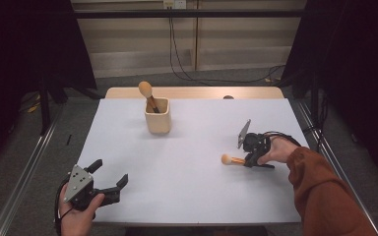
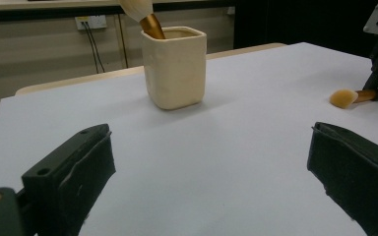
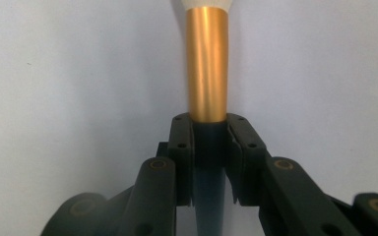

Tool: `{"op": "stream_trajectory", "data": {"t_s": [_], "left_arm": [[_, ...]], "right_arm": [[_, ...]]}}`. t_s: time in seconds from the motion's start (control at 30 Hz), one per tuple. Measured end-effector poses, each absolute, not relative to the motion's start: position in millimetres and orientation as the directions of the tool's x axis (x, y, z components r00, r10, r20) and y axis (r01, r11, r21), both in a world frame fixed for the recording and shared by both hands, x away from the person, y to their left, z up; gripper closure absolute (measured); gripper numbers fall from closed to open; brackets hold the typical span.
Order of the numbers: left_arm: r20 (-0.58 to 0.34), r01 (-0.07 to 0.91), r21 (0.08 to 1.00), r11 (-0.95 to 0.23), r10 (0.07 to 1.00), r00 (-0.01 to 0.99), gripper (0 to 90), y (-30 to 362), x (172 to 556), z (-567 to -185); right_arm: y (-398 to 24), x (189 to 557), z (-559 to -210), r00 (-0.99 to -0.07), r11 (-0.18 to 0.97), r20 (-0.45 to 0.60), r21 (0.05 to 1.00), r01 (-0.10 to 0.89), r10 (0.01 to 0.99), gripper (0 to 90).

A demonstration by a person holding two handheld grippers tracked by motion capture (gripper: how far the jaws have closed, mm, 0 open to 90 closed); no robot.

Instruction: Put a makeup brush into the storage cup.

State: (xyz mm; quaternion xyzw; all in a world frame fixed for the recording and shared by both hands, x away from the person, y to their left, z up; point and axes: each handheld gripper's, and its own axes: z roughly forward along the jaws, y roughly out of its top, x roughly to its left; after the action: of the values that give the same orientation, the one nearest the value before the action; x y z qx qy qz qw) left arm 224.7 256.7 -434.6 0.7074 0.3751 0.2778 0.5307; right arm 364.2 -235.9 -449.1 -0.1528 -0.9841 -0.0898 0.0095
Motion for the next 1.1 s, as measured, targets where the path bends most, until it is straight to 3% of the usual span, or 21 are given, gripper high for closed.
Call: {"op": "stream_trajectory", "data": {"t_s": [0.4,0.7,0.87,0.97,1.1], "left_arm": [[-0.007,0.232,0.961,-0.150,0.826,0.564,3.7,257.9,224.5,-434.5],[-0.004,0.230,0.961,-0.155,0.822,0.570,3.7,256.4,224.1,-434.1],[-0.006,0.231,0.961,-0.152,0.822,0.569,3.7,257.2,224.4,-434.2],[-0.001,0.229,0.960,-0.158,0.821,0.570,3.7,257.7,223.9,-433.9],[0.003,0.227,0.961,-0.161,0.823,0.569,3.7,257.4,223.5,-433.7]], "right_arm": [[-238.5,362.1,-446.1,-0.938,0.919,0.040,0.192,0.345,0.344,75.4],[-241.5,356.3,-429.3,-0.919,0.881,0.020,0.277,0.383,0.393,75.3],[-249.9,354.4,-426.2,-0.889,0.826,0.037,0.354,0.438,0.456,75.3],[-257.3,351.9,-422.7,-0.876,0.762,0.052,0.471,0.445,0.479,75.3],[-261.1,347.0,-421.0,-0.860,0.717,0.036,0.534,0.448,0.510,75.3]]}}
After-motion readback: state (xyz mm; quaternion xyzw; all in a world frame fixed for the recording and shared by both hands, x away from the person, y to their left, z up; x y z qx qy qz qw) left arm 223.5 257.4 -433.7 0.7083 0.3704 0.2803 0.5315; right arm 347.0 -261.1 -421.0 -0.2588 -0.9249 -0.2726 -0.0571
